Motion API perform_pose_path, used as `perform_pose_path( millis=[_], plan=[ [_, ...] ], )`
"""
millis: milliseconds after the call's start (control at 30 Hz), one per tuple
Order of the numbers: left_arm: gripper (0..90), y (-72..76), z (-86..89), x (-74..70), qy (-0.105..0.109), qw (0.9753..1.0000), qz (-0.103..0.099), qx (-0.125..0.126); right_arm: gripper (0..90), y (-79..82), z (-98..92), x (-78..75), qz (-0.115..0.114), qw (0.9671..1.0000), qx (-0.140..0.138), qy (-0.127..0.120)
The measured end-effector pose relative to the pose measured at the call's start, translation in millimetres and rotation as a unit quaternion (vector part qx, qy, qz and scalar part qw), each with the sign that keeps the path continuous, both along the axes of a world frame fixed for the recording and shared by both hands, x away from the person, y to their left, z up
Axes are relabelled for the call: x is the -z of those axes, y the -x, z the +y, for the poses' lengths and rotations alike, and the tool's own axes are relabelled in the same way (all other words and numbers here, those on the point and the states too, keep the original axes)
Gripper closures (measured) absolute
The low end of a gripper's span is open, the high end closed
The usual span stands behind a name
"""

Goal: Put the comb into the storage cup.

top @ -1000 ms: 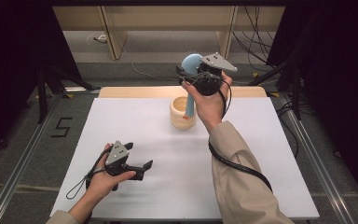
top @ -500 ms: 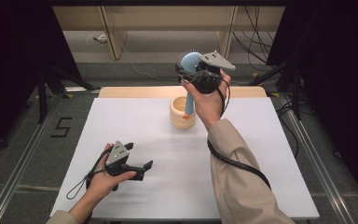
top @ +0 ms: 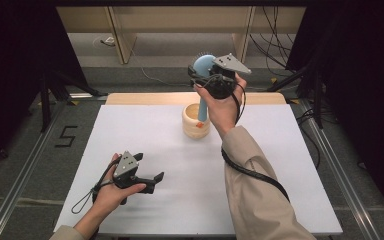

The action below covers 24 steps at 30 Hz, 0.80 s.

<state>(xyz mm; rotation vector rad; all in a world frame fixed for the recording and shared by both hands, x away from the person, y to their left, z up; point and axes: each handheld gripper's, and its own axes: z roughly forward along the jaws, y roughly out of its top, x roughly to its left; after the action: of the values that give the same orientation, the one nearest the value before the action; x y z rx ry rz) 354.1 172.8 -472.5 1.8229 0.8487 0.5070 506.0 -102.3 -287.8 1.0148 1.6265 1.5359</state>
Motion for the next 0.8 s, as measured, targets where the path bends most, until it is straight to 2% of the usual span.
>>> perform_pose_path(
  millis=[367, 800],
  plan=[
    [0.0, 0.2, -0.3, 0.1, -0.001, 1.0, 0.002, 0.001, 21.8, -4.2, 0.3, -0.8, -0.004, 1.0, 0.003, -0.001],
    [0.0, 0.2, -0.1, 0.1, 0.0, 1.0, 0.002, 0.001, 21.8, -13.6, 2.7, 3.9, 0.001, 1.0, 0.007, 0.0]
  ],
)
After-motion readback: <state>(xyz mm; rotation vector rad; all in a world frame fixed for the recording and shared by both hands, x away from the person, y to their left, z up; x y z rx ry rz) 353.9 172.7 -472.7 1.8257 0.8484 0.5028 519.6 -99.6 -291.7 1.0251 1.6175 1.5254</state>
